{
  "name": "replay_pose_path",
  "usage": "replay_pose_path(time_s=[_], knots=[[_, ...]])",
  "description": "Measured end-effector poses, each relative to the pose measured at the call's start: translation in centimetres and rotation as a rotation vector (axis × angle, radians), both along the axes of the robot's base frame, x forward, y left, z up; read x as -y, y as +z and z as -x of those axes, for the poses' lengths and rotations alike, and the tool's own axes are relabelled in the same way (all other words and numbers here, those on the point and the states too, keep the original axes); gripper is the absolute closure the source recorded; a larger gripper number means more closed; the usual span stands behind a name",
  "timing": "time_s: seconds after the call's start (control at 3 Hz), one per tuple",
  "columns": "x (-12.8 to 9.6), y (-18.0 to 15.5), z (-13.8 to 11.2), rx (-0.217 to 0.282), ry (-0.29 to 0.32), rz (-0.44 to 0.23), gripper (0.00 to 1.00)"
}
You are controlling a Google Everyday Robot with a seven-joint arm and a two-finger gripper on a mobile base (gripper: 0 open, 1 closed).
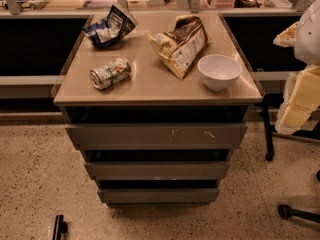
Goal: Open middle drawer
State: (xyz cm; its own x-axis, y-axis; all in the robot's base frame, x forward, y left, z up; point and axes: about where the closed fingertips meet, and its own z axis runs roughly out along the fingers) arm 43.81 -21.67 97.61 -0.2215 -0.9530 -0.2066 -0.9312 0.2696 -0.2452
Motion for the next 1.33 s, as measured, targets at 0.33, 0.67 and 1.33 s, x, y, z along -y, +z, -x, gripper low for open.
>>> replay_pose_path(time_s=[0.33,0.67,1.33], knots=[[0.0,-0.1,0.1,0.017,-0.004,-0.006,0.00],[-1.0,-1.8,2.3,0.055,0.006,-0.073,0.00],[-3.2,-21.7,4.2,-0.133,-0.137,-0.391,0.00]])
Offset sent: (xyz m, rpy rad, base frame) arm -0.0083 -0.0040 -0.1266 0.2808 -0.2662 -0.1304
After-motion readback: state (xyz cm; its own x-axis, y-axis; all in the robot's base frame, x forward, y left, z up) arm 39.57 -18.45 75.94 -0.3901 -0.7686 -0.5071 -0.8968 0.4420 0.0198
